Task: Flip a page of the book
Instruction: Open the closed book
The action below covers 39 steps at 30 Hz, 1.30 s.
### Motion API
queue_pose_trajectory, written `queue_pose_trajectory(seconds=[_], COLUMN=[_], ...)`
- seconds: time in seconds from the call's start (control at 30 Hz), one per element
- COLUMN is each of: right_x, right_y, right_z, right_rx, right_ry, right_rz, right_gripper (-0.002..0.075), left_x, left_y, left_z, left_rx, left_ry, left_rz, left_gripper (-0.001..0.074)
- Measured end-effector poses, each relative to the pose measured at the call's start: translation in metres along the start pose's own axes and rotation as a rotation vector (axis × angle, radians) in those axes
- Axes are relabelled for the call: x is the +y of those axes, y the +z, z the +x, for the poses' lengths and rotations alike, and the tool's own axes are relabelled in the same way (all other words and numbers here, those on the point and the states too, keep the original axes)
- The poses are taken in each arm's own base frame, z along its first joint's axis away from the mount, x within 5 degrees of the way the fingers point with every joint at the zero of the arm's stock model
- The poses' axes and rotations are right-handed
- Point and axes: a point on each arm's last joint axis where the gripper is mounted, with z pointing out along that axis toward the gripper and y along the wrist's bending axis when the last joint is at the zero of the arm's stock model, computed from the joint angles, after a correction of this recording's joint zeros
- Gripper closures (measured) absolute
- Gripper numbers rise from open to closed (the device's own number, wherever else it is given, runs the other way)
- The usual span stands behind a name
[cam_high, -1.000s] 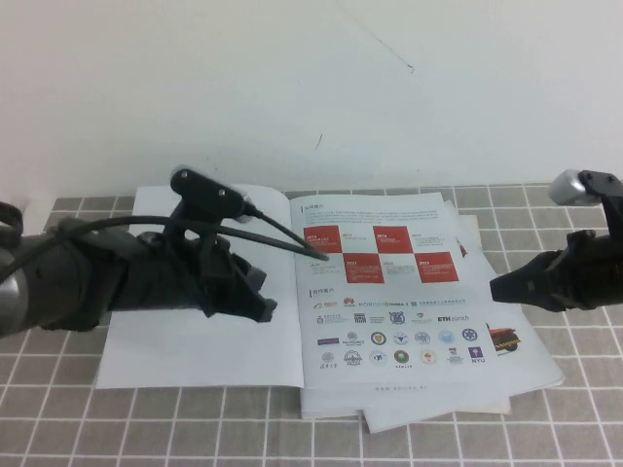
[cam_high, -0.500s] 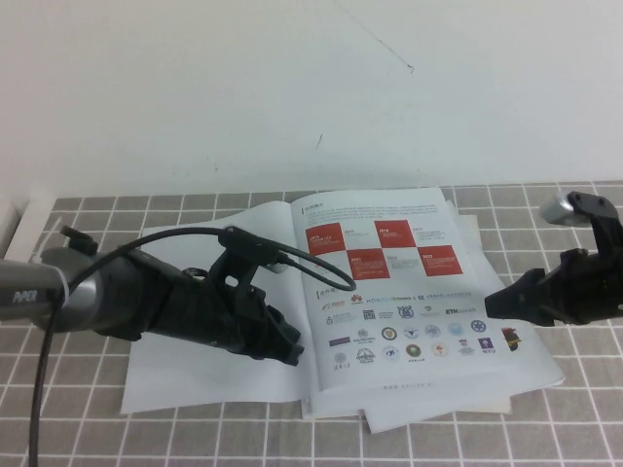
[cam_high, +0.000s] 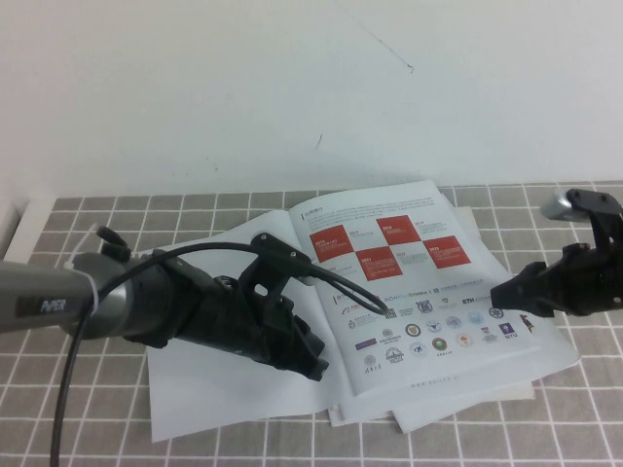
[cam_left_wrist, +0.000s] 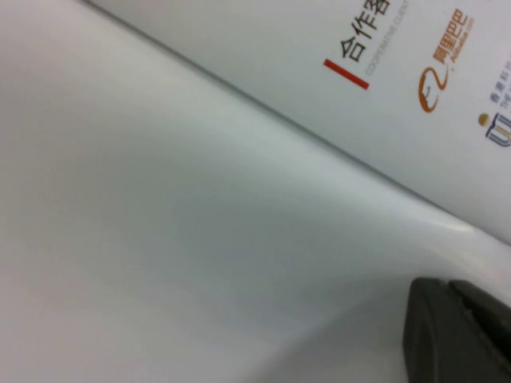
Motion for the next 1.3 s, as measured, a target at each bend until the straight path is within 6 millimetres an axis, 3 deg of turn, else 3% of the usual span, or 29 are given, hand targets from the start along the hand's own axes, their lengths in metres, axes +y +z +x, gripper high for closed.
queue_pose_trajectory(seconds=[0.2, 0.77, 1.1, 1.3], right_x=[0.000, -0.013, 0.015, 0.021], right_y=[-0.001, 0.017, -0.006, -0.008], right_z=[-0.009, 0.003, -0.021, -0.023], right_rx=[-0.019, 0.038, -0.116, -0.142], right_ry=[-0.027, -0.007, -0.105, -0.102], right_rz=[0.008, 0.002, -0.137, -0.192], right_gripper=[0.0394, 0.0393, 0.0391, 0.0391], left_x=[0.001, 0.001, 0.001, 0.001], left_y=[0.000, 0.000, 0.000, 0.000], left_z=[0.000, 0.000, 0.000, 0.000], left_rx=[0.000, 0.000, 0.001, 0.001], left_ry=[-0.004, -0.004, -0.002, -0.002], left_rz=[0.002, 0.002, 0.002, 0.002], left_gripper=[0.0738, 0.0738, 0.0738, 0.0738])
